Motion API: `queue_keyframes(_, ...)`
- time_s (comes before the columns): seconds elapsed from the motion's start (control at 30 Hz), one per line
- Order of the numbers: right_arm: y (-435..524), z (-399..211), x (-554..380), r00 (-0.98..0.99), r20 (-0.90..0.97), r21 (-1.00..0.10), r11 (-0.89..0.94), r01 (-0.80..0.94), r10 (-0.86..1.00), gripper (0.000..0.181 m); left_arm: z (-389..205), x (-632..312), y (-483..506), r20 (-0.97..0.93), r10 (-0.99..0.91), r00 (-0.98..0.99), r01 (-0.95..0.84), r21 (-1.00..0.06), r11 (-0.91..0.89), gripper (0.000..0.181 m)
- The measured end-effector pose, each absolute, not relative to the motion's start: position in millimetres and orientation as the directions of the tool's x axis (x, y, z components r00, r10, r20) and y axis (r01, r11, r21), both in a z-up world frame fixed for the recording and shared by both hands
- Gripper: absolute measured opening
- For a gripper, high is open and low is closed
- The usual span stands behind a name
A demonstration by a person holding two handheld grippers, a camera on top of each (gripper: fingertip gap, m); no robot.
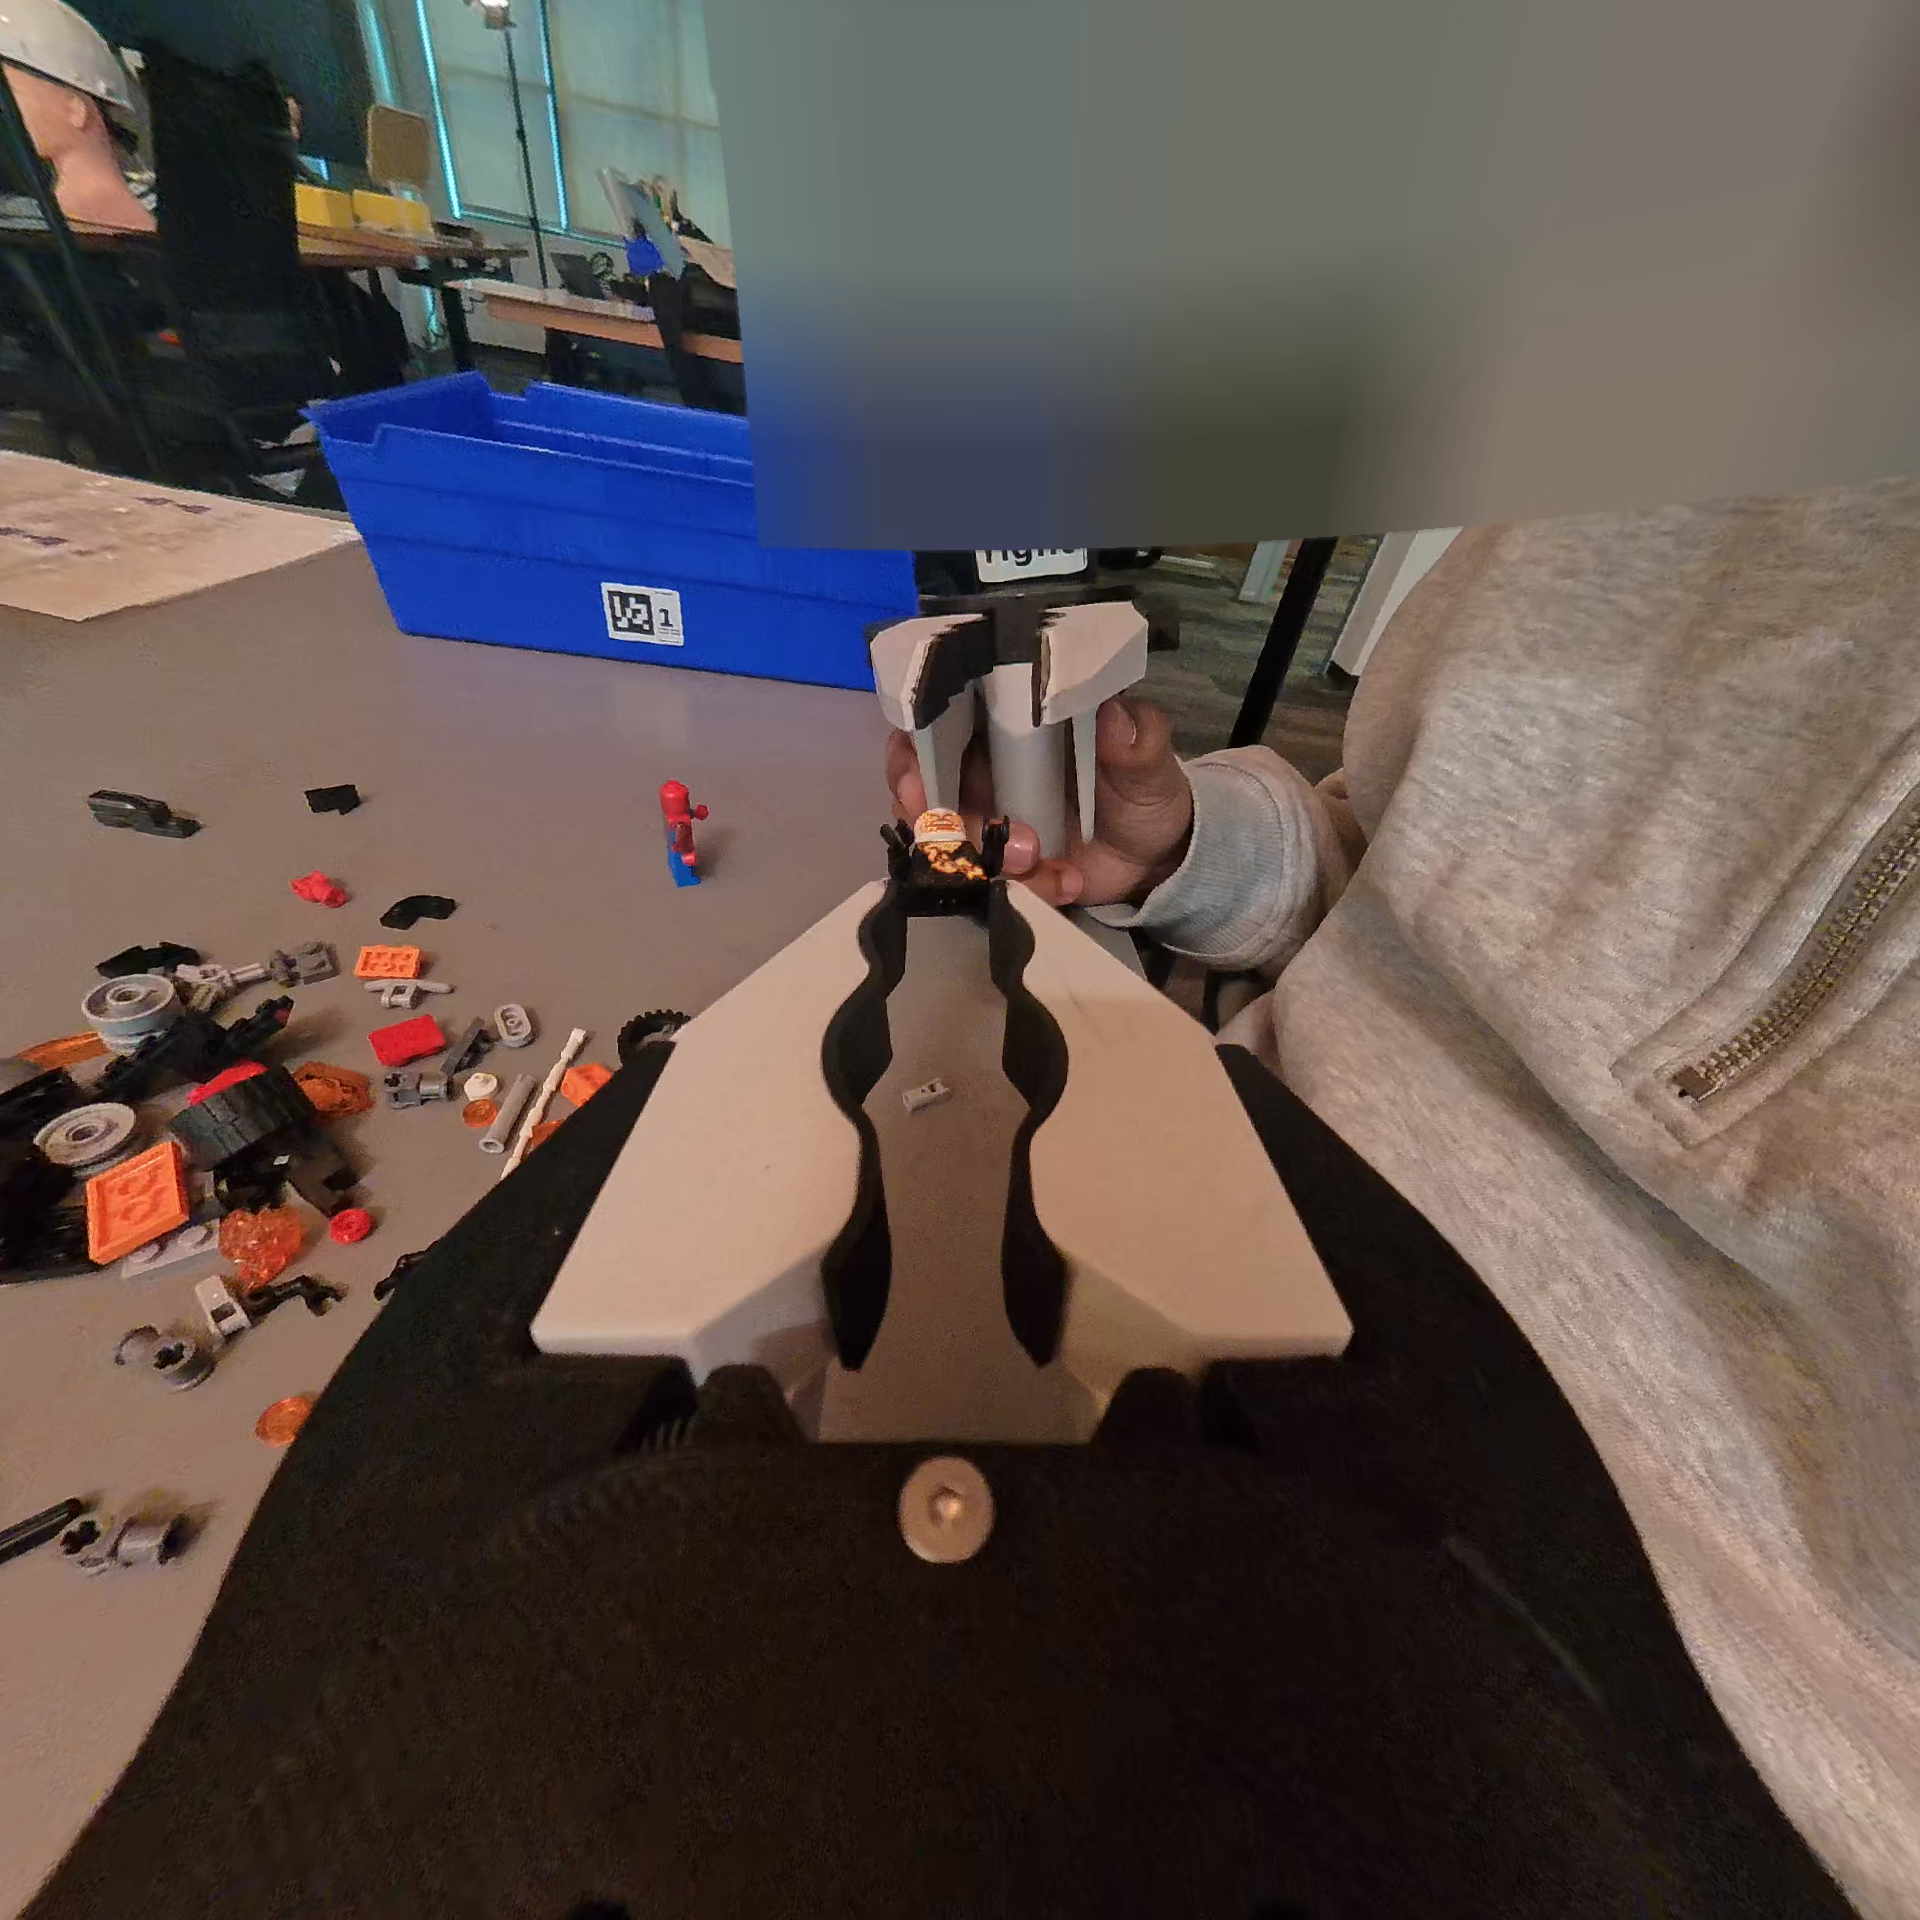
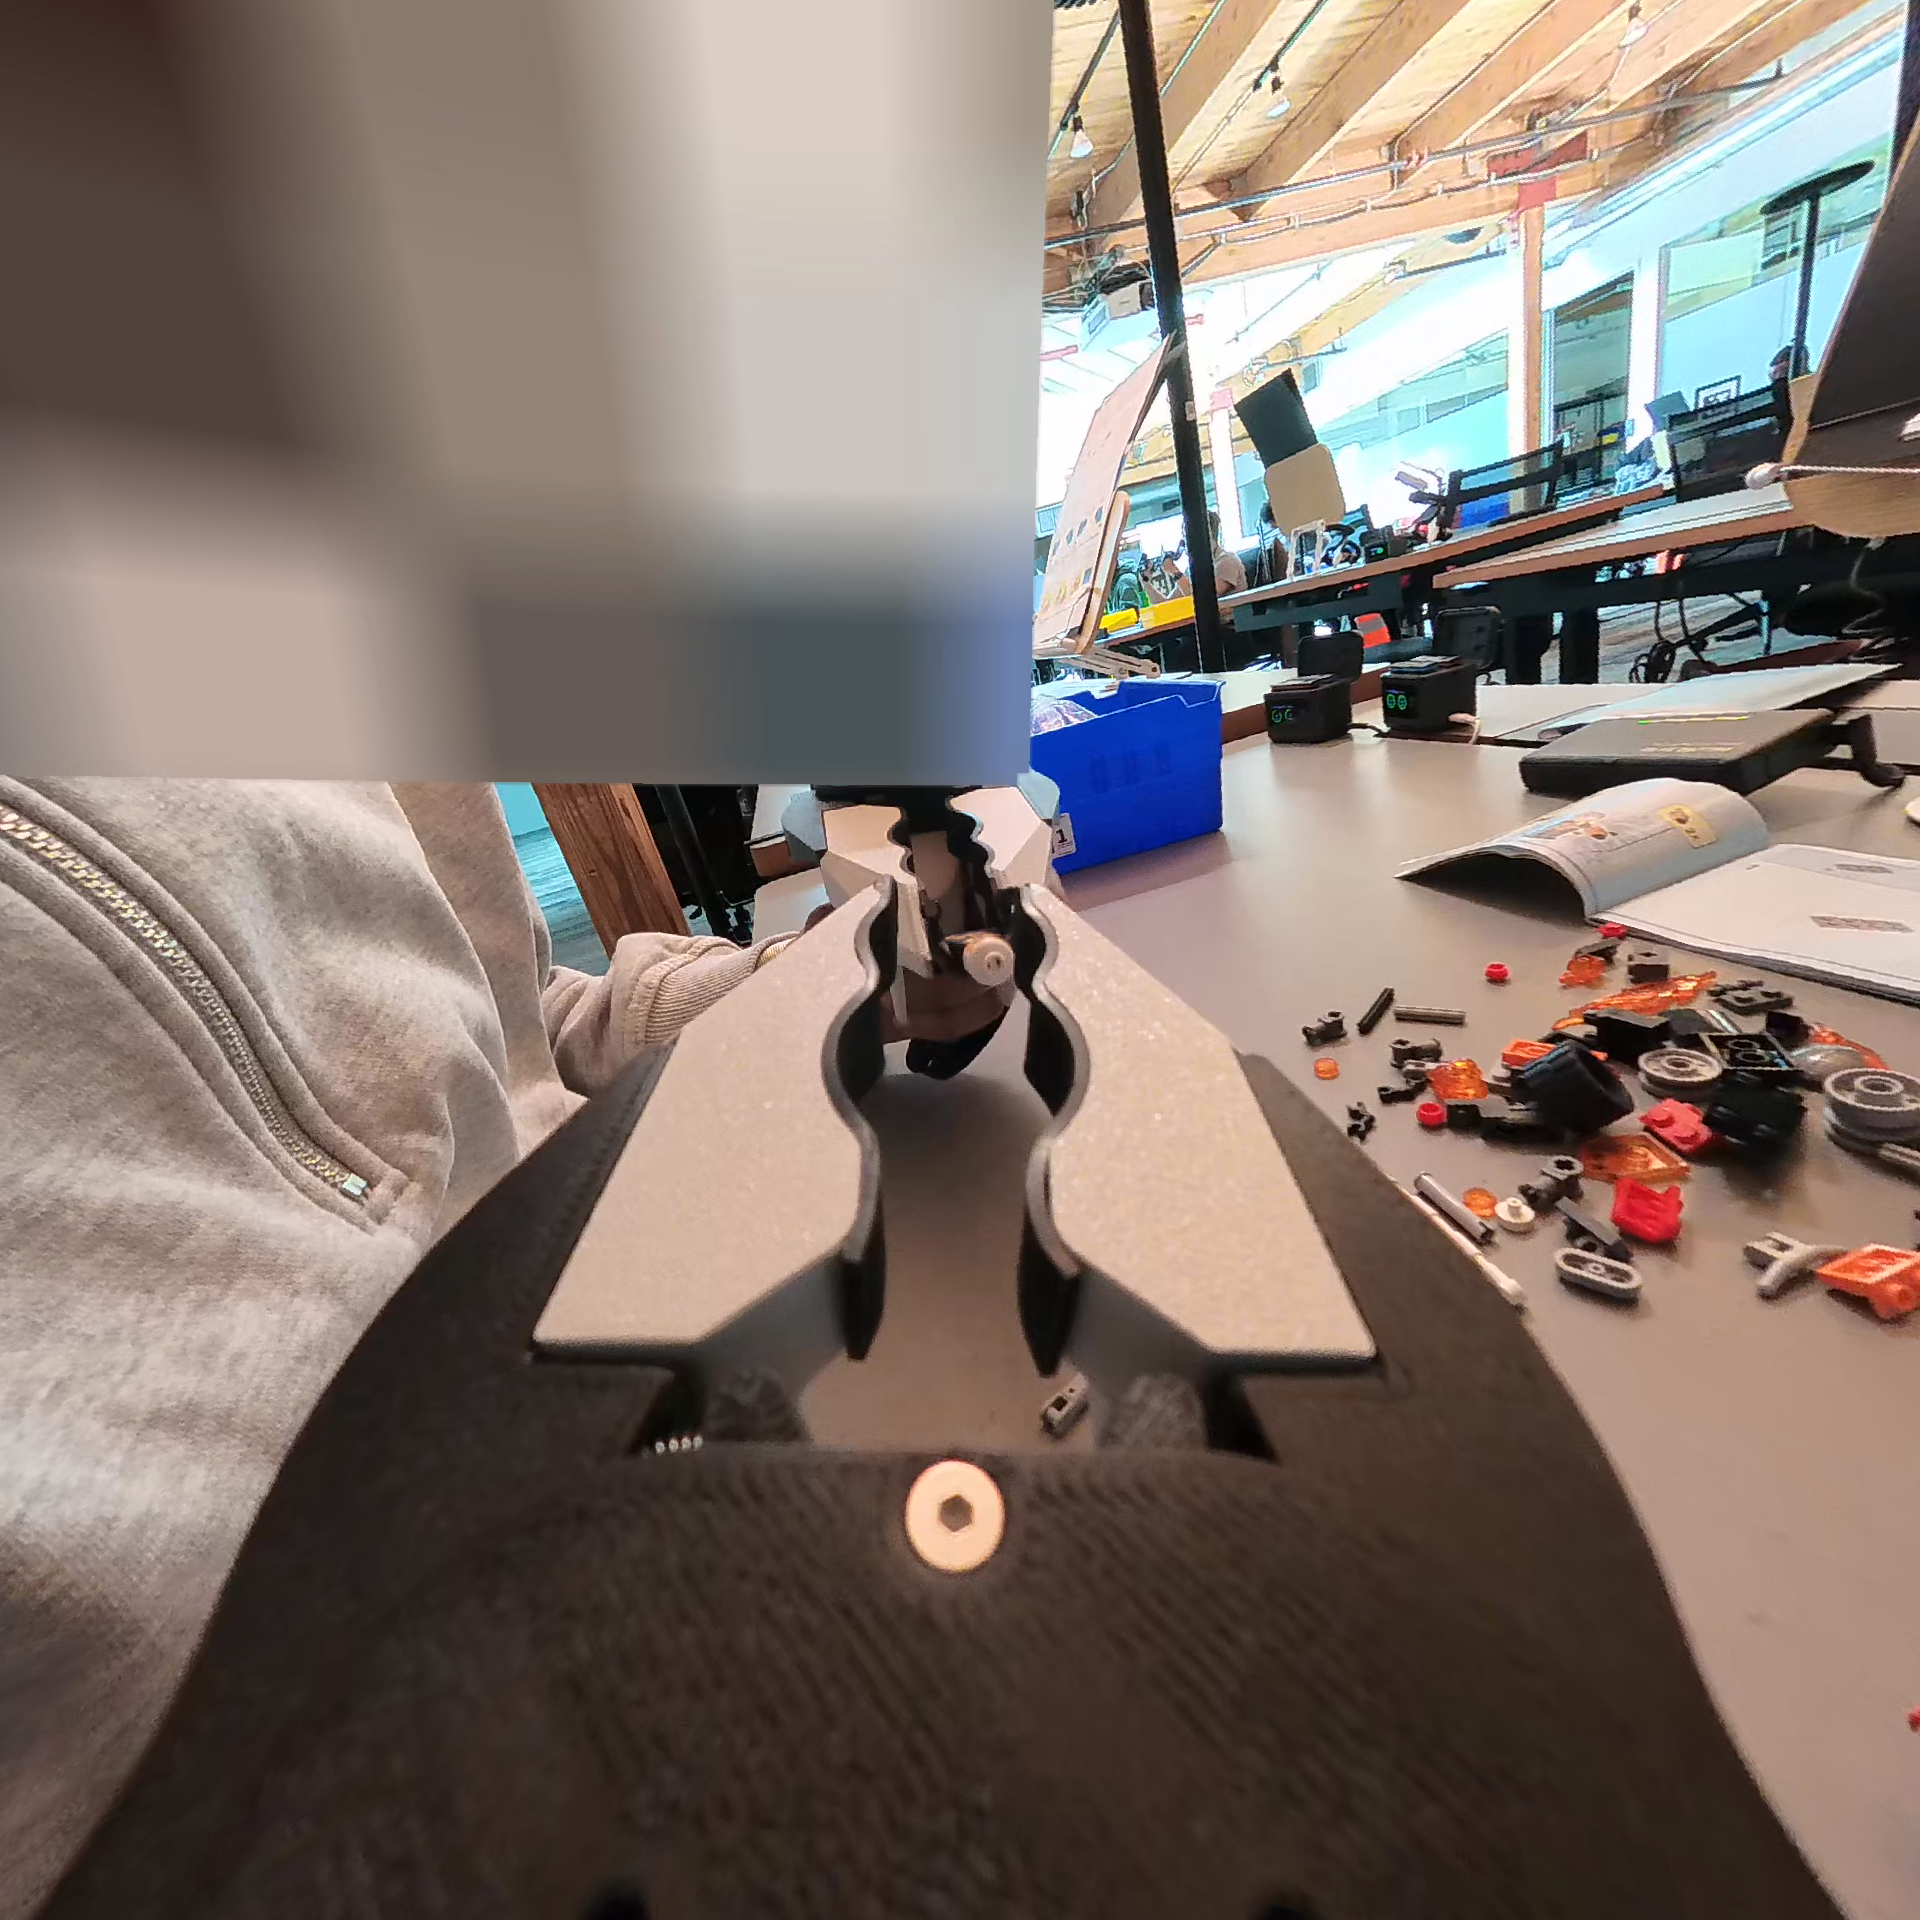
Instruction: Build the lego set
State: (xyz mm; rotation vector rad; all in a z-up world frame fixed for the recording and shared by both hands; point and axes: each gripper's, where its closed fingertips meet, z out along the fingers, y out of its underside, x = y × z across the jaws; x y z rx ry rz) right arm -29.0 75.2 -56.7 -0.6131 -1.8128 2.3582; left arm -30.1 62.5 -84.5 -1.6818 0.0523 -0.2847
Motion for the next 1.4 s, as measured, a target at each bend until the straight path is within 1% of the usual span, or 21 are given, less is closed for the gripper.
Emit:
queue_keyframes(0.13, 74, -58, -31, -0.909, -0.247, -0.949, -0.273, 0.156, 0.336, 0.021, -83, -31, 62, 0.152, -0.193, 0.969, 0.129, -0.984, -0.127, 0.012)
queue_keyframes(0.23, 72, -64, -38, -0.883, -0.241, -0.959, -0.236, 0.154, 0.403, 0.02, -82, -33, 62, 0.158, -0.185, 0.97, 0.137, -0.983, -0.118, 0.012)
queue_keyframes(0.37, 63, -71, -36, -0.879, -0.177, -0.981, -0.151, 0.121, 0.443, 0.022, -76, -35, 60, 0.186, -0.195, 0.963, 0.172, -0.981, -0.087, 0.012)
queue_keyframes(0.43, 63, -73, -37, -0.871, -0.125, -0.99, -0.12, 0.077, 0.475, 0.026, -74, -39, 59, 0.208, -0.182, 0.961, 0.198, -0.978, -0.072, 0.012)
queue_keyframes(0.47, 65, -74, -39, -0.855, -0.069, -0.996, -0.086, 0.028, 0.515, 0.027, -74, -44, 59, 0.226, -0.155, 0.962, 0.218, -0.974, -0.065, 0.012)
queue_keyframes(0.53, 68, -76, -43, -0.785, 0.107, -0.994, 0.039, -0.106, 0.61, 0.03, -76, -56, 61, 0.287, -0.097, 0.953, 0.284, -0.958, -0.048, 0.012)
queue_keyframes(0.6, 68, -77, -44, -0.689, 0.286, -0.958, 0.174, -0.23, 0.666, 0.03, -73, -66, 62, 0.382, -0.068, 0.922, 0.383, -0.924, 0.009, 0.012)
queue_keyframes(0.7, 74, -74, -46, -0.498, 0.479, -0.872, 0.328, -0.363, 0.723, 0.026, -68, -63, 68, 0.528, -0.149, 0.836, 0.542, -0.838, 0.067, 0.012)
queue_keyframes(0.77, 78, -70, -45, -0.422, 0.528, -0.836, 0.363, -0.412, 0.737, 0.026, -72, -57, 75, 0.572, -0.169, 0.803, 0.586, -0.809, 0.047, 0.012)
queue_keyframes(0.87, 85, -68, -47, -0.404, 0.512, -0.844, 0.358, -0.399, 0.758, 0.031, -79, -50, 84, 0.557, -0.142, 0.818, 0.564, -0.825, 0.015, 0.012)
queue_keyframes(0.93, 87, -69, -48, -0.419, 0.49, -0.859, 0.342, -0.381, 0.764, 0.033, -79, -51, 85, 0.554, -0.12, 0.824, 0.561, -0.828, 0.029, 0.012)
queue_keyframes(1.1, 84, -76, -50, -0.455, 0.482, -0.87, 0.35, -0.347, 0.748, 0.036, -77, -49, 86, 0.558, -0.141, 0.818, 0.568, -0.822, 0.038, 0.012)
queue_keyframes(1.17, 84, -76, -50, -0.458, 0.483, -0.87, 0.35, -0.347, 0.746, 0.033, -78, -47, 87, 0.556, -0.148, 0.818, 0.566, -0.824, 0.026, 0.012)
queue_keyframes(1.23, 84, -74, -48, -0.467, 0.474, -0.874, 0.333, -0.355, 0.747, 0.024, -79, -44, 88, 0.567, -0.166, 0.807, 0.576, -0.817, 0.009, 0.012)
queue_keyframes(1.4, 83, -70, -46, -0.54, 0.4, -0.908, 0.24, -0.344, 0.741, 0.023, -75, -39, 87, 0.588, -0.231, 0.775, 0.605, -0.796, 0.003, 0.012)
